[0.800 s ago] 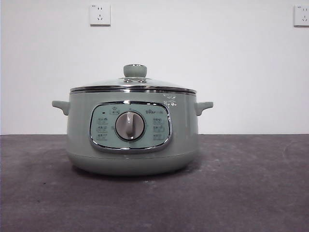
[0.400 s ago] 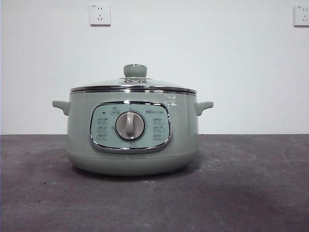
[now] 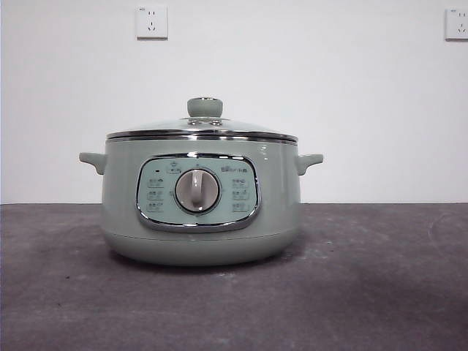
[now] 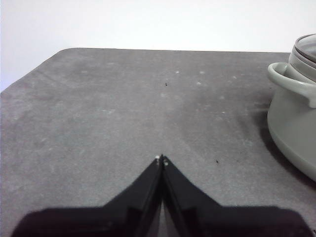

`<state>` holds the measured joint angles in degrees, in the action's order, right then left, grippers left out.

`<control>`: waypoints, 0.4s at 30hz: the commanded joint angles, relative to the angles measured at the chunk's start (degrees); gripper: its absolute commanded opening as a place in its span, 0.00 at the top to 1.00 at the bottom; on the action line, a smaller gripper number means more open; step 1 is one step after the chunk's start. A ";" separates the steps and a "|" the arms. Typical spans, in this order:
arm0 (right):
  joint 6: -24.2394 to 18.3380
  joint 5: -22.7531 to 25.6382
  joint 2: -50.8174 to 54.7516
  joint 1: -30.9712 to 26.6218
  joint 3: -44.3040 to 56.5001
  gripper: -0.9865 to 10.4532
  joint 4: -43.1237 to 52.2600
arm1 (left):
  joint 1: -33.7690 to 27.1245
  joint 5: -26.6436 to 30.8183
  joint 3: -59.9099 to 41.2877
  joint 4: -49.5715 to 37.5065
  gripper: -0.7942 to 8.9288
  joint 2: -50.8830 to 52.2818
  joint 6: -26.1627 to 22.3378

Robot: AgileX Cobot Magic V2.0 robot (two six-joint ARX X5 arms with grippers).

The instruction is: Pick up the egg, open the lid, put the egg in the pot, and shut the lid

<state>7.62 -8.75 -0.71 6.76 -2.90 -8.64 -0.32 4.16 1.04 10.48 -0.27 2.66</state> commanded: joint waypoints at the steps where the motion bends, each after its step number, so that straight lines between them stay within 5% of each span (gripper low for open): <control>1: 0.46 0.26 0.66 0.00 1.51 0.91 -1.88 | -0.13 0.11 -0.79 -0.11 0.92 0.15 0.48; 12: 3.02 0.22 0.66 0.00 1.92 0.91 -2.91 | -0.13 0.13 -0.79 -0.13 0.92 0.15 0.48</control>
<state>9.52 -8.75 -0.25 6.76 -1.72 -11.44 -0.32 4.16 1.04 10.48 -0.27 2.66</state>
